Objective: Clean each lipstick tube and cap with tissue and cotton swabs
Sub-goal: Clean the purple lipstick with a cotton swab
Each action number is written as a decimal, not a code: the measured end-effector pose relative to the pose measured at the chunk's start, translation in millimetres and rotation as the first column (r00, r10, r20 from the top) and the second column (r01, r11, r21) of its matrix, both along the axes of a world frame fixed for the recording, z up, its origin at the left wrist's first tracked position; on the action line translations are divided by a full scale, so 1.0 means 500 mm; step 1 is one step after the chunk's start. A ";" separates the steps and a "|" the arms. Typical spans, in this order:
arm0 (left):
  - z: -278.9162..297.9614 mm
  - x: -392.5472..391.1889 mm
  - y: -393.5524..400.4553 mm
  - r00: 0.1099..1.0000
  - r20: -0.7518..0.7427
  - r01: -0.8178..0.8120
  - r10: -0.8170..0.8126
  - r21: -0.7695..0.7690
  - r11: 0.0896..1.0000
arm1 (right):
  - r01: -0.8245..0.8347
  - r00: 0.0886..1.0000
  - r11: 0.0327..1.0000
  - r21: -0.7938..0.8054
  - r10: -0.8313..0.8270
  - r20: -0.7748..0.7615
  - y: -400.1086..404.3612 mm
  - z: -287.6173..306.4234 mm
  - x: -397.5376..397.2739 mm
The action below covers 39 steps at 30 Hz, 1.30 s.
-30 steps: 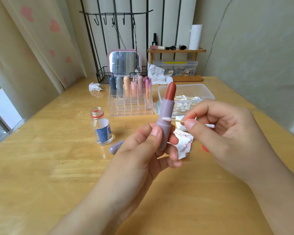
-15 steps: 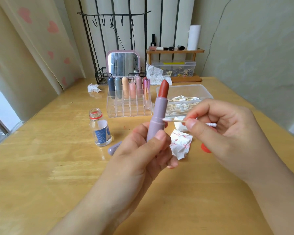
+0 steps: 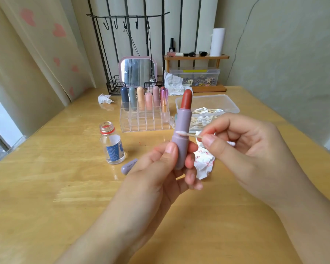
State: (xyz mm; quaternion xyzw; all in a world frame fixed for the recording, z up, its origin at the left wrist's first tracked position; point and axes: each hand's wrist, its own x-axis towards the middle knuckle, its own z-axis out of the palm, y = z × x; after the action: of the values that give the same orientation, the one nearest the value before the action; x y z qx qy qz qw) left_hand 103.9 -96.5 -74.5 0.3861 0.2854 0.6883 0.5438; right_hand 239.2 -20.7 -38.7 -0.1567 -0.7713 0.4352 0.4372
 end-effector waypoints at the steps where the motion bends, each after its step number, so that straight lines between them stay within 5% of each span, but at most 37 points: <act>1: -0.001 0.000 0.000 1.000 0.002 0.012 -0.012 0.009 1.000 | -0.028 0.999 1.000 -0.008 0.028 -0.019 -0.002 -0.001 -0.002; 10: -0.002 -0.005 0.000 0.999 -0.024 0.046 -0.045 0.037 0.998 | 0.036 0.999 0.998 0.060 -0.037 0.022 0.004 0.005 0.009; 13: 0.002 0.000 -0.006 0.997 -0.077 -0.005 0.008 0.038 0.999 | -0.064 0.998 0.997 0.041 0.063 0.014 -0.005 -0.001 0.002; 17: 0.011 0.002 -0.014 0.989 -0.117 -0.093 0.095 0.021 0.995 | 0.122 0.990 0.976 0.182 -0.134 0.054 0.003 0.000 0.008; 26: 0.011 0.004 -0.016 0.918 -0.291 -0.255 0.269 0.083 0.963 | 0.096 0.988 0.969 0.227 -0.120 0.098 -0.011 -0.005 -0.004; 35: 0.010 0.006 -0.013 0.913 -0.276 -0.304 0.300 0.027 0.952 | 0.118 0.976 0.965 0.235 -0.156 0.152 0.002 -0.005 0.003; 39: 0.015 0.006 -0.008 0.960 -0.126 -0.252 0.251 0.002 0.968 | 0.144 0.976 0.964 0.223 -0.176 0.127 0.004 -0.003 0.006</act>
State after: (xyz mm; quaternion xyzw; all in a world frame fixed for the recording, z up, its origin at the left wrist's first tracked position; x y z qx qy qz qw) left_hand 107.1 -100.3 -67.1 0.3851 0.3704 0.7243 0.4358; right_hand 242.1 -18.9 -40.4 -0.2024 -0.8280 0.3009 0.4276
